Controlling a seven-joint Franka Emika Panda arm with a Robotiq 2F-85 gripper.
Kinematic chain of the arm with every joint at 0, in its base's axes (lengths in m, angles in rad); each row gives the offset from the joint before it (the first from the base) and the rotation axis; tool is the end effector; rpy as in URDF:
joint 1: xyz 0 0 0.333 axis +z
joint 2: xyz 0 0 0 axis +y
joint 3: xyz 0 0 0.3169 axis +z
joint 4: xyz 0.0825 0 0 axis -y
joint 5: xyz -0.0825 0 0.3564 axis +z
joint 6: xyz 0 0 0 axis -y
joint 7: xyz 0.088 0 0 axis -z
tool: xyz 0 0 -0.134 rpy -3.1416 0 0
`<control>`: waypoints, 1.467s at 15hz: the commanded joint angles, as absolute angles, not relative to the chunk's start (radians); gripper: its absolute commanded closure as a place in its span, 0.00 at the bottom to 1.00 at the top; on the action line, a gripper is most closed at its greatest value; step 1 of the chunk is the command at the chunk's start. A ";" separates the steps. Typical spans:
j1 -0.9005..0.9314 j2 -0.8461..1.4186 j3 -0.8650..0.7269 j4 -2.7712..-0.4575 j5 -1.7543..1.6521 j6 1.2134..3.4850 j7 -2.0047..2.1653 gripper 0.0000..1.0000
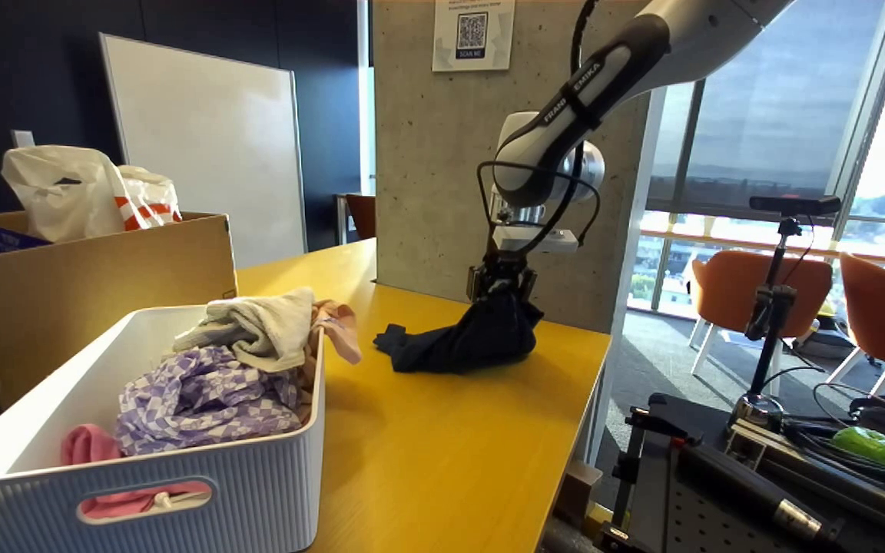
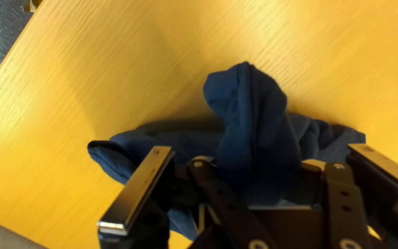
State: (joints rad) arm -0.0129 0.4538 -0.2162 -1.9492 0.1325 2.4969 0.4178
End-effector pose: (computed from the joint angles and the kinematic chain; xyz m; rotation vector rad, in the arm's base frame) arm 0.6005 -0.1328 0.2545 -2.9324 1.1078 -0.1693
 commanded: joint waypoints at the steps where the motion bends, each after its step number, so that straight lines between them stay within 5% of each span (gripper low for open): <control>1: -0.083 0.548 -0.193 -1.759 0.130 2.375 0.363 1.00; 10: -0.185 0.857 -0.191 -1.309 0.122 2.155 0.332 1.00; 19: -0.174 1.055 -0.178 -1.137 0.099 2.136 0.297 1.00; 20: -0.170 1.055 -0.181 -1.136 0.095 2.139 0.300 0.75; 22: -0.166 1.015 -0.183 -1.180 0.089 2.157 0.291 0.68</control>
State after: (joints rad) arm -0.1622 1.0400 -0.1895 -1.1808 0.1127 2.1735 0.3076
